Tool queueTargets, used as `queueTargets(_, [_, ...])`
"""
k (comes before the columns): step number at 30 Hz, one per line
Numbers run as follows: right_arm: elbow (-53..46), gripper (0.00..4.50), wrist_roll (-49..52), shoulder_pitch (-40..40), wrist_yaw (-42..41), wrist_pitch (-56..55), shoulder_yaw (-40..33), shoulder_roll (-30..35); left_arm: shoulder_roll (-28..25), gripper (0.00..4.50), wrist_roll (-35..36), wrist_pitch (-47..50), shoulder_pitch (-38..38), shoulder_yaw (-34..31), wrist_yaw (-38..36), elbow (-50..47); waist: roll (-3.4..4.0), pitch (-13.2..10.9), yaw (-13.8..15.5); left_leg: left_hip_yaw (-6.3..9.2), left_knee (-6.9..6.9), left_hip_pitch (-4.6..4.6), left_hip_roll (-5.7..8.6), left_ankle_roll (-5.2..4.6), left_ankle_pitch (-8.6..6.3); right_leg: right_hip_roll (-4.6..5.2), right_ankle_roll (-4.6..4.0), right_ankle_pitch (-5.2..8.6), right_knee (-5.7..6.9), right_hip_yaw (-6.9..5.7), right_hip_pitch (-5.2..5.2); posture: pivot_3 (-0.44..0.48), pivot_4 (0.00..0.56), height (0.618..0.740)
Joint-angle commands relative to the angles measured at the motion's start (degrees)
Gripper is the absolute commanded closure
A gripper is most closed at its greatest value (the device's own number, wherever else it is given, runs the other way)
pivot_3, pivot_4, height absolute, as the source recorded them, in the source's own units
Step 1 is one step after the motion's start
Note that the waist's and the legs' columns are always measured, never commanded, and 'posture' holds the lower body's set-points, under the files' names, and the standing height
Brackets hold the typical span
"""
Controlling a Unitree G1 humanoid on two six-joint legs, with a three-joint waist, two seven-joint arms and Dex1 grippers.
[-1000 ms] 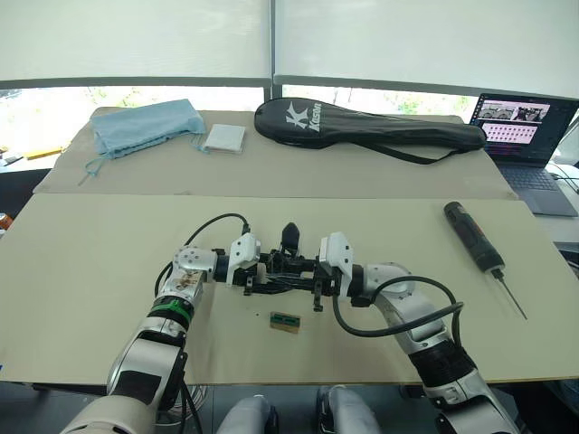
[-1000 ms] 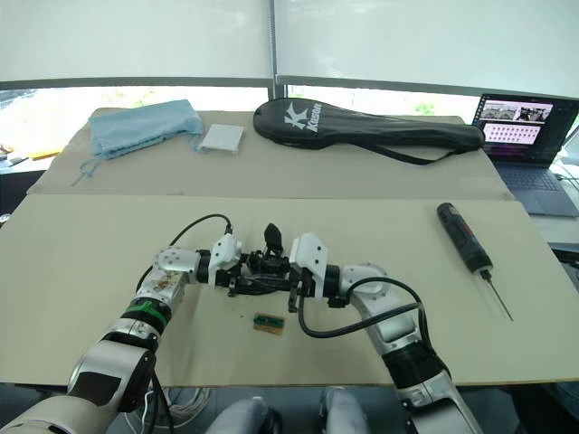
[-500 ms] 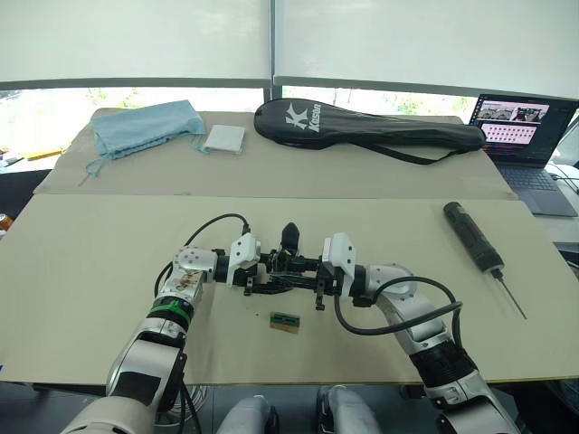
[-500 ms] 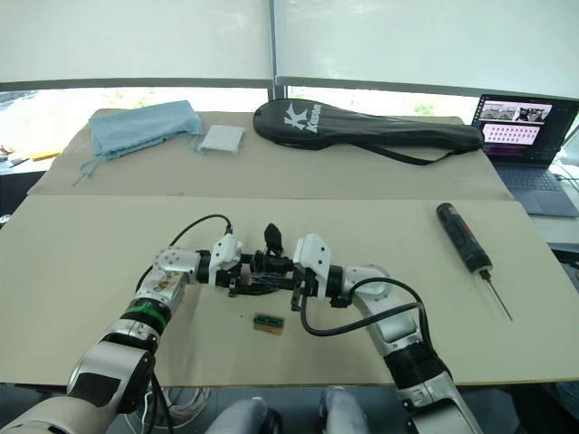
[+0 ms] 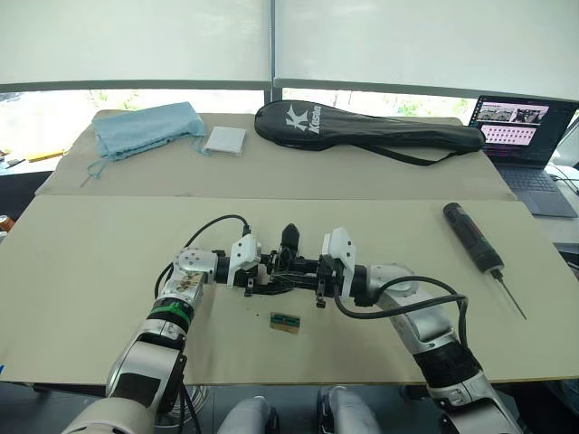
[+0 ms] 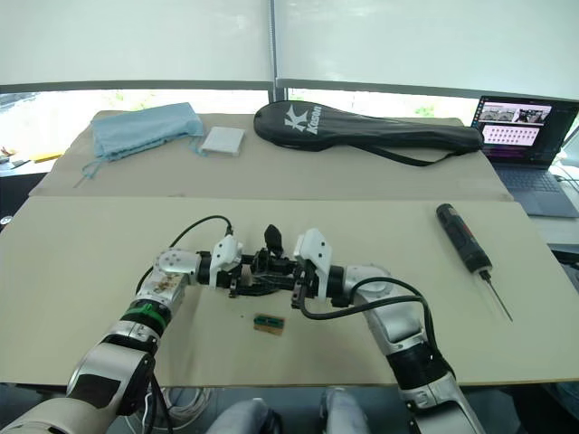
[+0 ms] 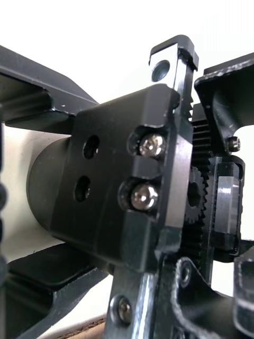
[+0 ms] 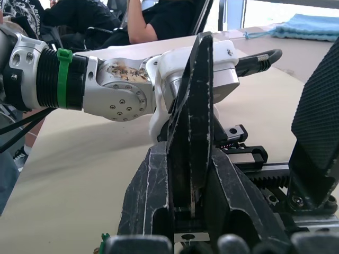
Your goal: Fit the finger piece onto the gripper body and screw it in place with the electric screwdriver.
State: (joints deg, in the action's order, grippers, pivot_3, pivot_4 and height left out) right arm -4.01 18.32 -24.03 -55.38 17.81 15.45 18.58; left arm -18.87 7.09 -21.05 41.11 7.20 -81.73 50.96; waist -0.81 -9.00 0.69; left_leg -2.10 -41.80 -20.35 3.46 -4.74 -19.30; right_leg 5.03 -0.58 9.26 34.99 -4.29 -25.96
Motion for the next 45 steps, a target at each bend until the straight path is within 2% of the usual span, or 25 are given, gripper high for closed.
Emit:
queueTargets(1, [3.8, 4.13, -2.4, 0.8, 0.2, 5.9, 2.6, 2.0, 0.2, 2.16, -0.7, 0.3, -0.5, 0.8, 0.1, -0.6, 0.02, 0.0, 0.0, 0.0, 0.0, 0.0, 0.0, 0.0, 0.0, 0.0, 0.0, 0.0, 0.0, 0.0, 0.0, 0.0, 0.15, 0.74])
queueTargets(7, [2.9, 4.13, -1.5, -1.3, 2.4, 9.7, 1.8, 1.0, 0.2, 2.16, -0.6, 0.5, -0.7, 0.8, 0.2, -0.9, 0.14, 0.3, -0.1, 0.0, 0.0, 0.03, -0.02, -0.01, -0.01, 0.01, 0.0, 0.0, 0.01, 0.07, 0.01, 0.0, 0.15, 0.74])
queueTargets(19, [0.7, 4.13, -5.9, -2.8, 0.0, 9.7, 7.2, 5.4, 0.3, 2.16, -0.6, 0.4, -0.8, 0.9, 0.7, -0.9, 0.22, 0.5, -0.1, -0.01, 0.0, 0.04, -0.02, -0.05, -0.02, 0.02, 0.0, 0.0, 0.02, 0.15, 0.0, 0.0, 0.15, 0.74])
queueTargets(27, [0.6, 4.13, -0.2, -3.4, 1.7, 17.9, 3.7, 3.3, 0.3, 2.16, -0.5, 0.5, -0.8, 0.9, 0.7, -0.8, 0.2, 0.6, -0.1, -0.01, 0.01, 0.03, -0.03, -0.07, -0.03, 0.03, 0.0, 0.0, 0.01, 0.16, 0.0, 0.0, 0.15, 0.74])
queueTargets(45, [0.1, 4.13, -4.0, -6.3, 2.3, 18.3, 7.8, 4.7, 0.2, 2.16, -0.5, 0.6, -1.0, 0.8, 0.8, -0.9, 0.19, 0.7, -0.2, -0.01, 0.02, 0.04, -0.05, -0.1, -0.05, 0.04, 0.0, 0.0, 0.01, 0.19, -0.03, 0.0, 0.15, 0.74])
